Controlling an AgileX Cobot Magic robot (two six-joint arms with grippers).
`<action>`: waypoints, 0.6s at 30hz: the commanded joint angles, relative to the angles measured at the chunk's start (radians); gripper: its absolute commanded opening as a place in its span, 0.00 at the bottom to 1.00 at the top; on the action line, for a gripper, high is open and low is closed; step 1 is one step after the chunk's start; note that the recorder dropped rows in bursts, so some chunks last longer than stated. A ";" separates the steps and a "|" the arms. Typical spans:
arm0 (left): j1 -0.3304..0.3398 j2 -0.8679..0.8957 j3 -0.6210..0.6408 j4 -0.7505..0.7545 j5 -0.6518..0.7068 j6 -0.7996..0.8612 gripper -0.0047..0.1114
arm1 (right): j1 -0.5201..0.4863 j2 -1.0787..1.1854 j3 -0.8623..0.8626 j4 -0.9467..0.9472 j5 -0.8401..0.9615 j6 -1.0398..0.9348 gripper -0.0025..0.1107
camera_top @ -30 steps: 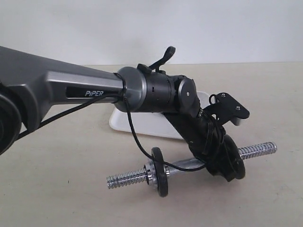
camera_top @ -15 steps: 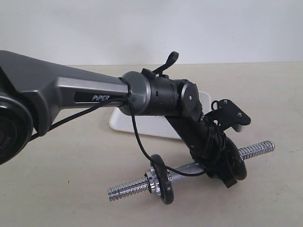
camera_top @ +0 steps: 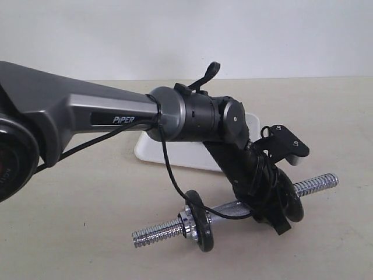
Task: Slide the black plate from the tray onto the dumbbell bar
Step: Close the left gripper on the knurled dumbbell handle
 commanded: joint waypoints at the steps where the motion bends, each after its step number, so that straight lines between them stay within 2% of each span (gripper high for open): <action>1: -0.002 0.025 0.020 0.060 0.091 -0.007 0.47 | 0.000 0.002 0.004 -0.002 0.001 0.004 0.02; 8: -0.002 0.021 0.020 0.193 0.084 -0.059 0.47 | 0.000 0.002 0.004 -0.002 0.001 0.004 0.02; 18: -0.002 0.021 0.020 0.154 0.049 -0.063 0.47 | 0.000 0.002 0.004 -0.002 0.001 0.004 0.02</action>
